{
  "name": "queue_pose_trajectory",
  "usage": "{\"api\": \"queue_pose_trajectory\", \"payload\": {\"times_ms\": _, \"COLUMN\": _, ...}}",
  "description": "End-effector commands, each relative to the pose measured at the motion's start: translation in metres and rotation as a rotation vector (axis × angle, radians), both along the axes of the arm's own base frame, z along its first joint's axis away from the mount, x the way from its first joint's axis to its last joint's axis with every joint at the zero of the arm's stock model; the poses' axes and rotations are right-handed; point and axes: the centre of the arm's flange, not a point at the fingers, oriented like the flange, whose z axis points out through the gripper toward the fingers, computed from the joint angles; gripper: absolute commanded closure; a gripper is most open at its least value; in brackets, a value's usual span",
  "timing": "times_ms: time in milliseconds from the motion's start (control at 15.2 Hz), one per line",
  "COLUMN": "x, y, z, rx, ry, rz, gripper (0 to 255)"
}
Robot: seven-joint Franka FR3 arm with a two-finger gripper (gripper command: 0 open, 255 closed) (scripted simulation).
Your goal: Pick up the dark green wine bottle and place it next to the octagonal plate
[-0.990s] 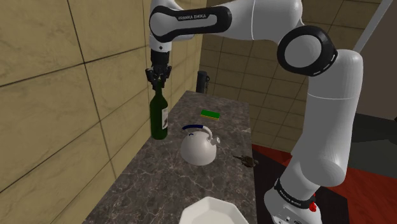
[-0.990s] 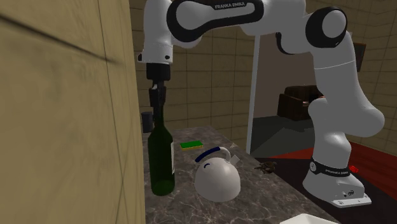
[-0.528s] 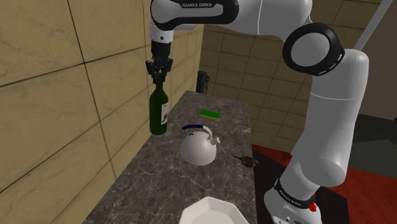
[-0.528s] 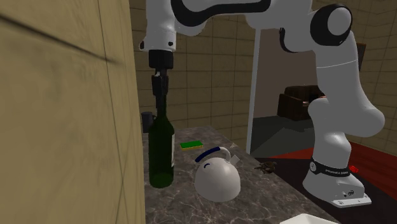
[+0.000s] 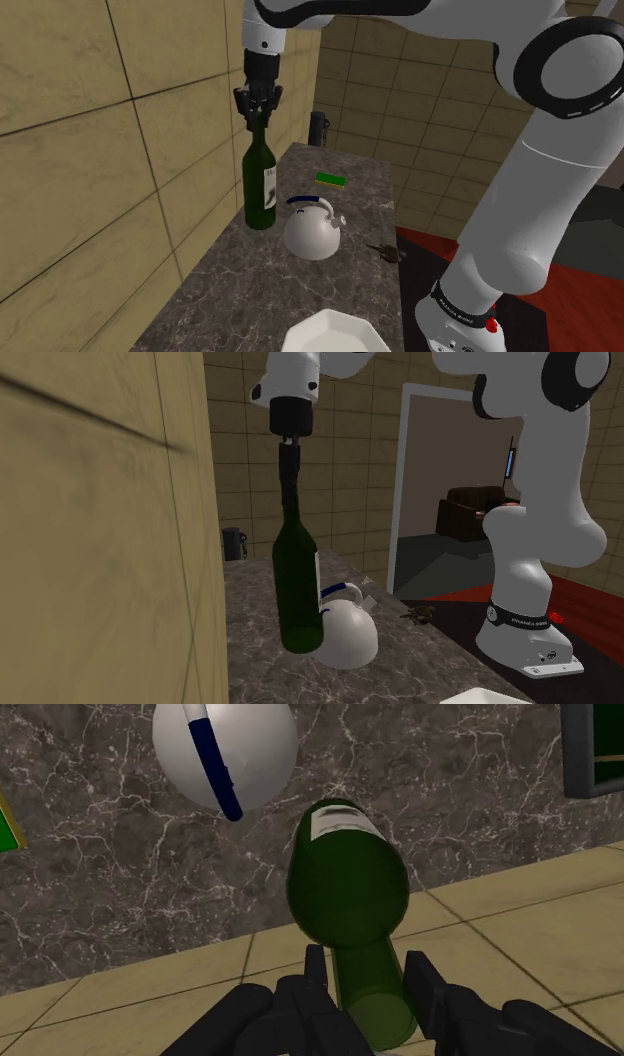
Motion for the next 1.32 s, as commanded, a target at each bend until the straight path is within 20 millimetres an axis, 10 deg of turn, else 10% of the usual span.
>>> {"api": "queue_pose_trajectory", "payload": {"times_ms": 0, "x": -0.021, "y": 0.009, "z": 0.010, "rx": 0.000, "ry": 0.000, "rz": -0.001, "gripper": 255}}
{"api": "queue_pose_trajectory", "payload": {"times_ms": 1254, "x": -0.223, "y": 0.121, "z": 0.109, "rx": 0.000, "ry": 0.000, "rz": -0.001, "gripper": 255}}
